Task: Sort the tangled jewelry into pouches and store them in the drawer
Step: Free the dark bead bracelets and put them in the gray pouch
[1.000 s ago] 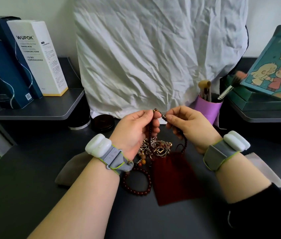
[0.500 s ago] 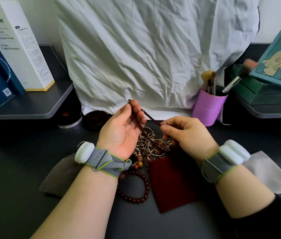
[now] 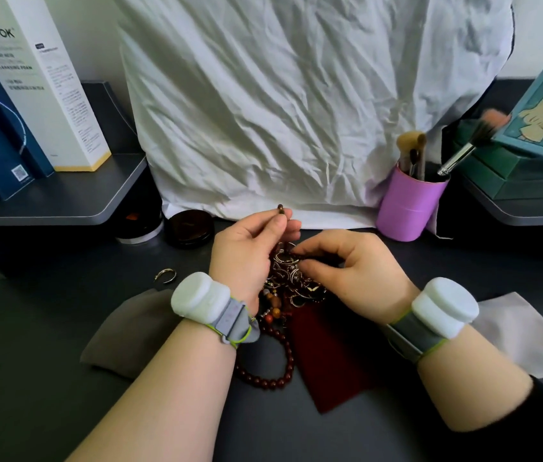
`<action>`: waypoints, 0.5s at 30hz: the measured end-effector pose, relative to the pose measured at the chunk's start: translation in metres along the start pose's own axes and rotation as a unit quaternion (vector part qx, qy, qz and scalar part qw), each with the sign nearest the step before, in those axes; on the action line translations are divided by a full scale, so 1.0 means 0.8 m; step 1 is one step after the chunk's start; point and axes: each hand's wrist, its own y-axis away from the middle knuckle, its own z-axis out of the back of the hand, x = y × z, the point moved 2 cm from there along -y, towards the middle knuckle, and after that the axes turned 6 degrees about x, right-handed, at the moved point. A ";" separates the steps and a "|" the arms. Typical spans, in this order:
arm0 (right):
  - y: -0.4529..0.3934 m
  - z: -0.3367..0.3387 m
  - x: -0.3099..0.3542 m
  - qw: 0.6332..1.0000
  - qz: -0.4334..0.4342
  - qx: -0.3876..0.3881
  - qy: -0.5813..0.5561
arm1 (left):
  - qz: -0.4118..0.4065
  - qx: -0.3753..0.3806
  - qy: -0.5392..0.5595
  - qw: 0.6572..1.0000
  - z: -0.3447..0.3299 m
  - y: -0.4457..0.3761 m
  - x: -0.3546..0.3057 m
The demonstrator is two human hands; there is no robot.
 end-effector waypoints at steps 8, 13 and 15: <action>-0.002 0.014 0.000 0.984 -0.006 -0.108 -0.142 | -0.063 0.095 -0.247 0.962 -0.007 0.009 0.001; -0.005 0.018 -0.006 0.972 -0.049 -0.121 -0.195 | -0.035 0.145 -0.313 0.938 -0.012 0.011 0.004; -0.005 0.018 -0.007 0.967 -0.056 -0.117 -0.220 | -0.033 0.147 -0.331 0.931 -0.011 0.011 0.004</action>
